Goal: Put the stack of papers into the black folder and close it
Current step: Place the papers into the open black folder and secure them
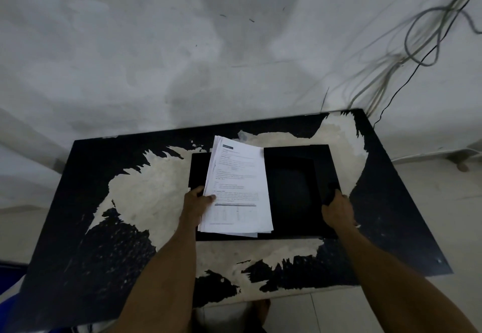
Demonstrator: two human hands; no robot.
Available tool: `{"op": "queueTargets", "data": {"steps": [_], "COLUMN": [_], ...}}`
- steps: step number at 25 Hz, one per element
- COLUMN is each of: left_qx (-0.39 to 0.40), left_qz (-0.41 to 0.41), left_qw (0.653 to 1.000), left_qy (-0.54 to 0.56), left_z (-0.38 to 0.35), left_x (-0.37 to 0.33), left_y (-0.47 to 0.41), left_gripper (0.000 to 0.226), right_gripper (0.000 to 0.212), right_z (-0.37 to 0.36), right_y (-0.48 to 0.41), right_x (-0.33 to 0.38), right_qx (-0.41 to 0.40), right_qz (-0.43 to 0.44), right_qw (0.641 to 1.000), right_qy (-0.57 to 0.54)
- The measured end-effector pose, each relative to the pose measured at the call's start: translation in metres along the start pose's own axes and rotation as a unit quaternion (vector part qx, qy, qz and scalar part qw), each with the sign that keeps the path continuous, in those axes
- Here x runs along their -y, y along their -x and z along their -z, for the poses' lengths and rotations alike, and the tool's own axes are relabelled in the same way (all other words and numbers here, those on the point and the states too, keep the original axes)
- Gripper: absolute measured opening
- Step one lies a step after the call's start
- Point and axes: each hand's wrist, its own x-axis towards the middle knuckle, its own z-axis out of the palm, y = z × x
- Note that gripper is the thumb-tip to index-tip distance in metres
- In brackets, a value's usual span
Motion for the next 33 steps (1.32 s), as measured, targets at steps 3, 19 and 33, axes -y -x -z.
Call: {"op": "queueTargets", "data": {"steps": [3, 19, 33], "left_qx": [0.034, -0.053, -0.014], "left_qz": [0.044, -0.015, -0.017], "left_qw": [0.997, 0.990, 0.999], "left_qy": [0.050, -0.131, -0.040], "left_z": [0.006, 0.009, 0.018], "left_x": [0.003, 0.028, 0.015], "left_y": [-0.002, 0.002, -0.005], "left_gripper": [0.045, 0.041, 0.042], "right_gripper": [0.069, 0.076, 0.076], "right_z": [0.001, 0.000, 0.001], "right_y": [-0.001, -0.004, -0.002], "right_x": [-0.001, -0.001, -0.001], "right_qx": [-0.001, 0.005, -0.003], "right_qz": [0.003, 0.017, 0.022], "right_qw": [1.000, 1.000, 1.000], "right_qy": [0.001, 0.026, 0.022]}}
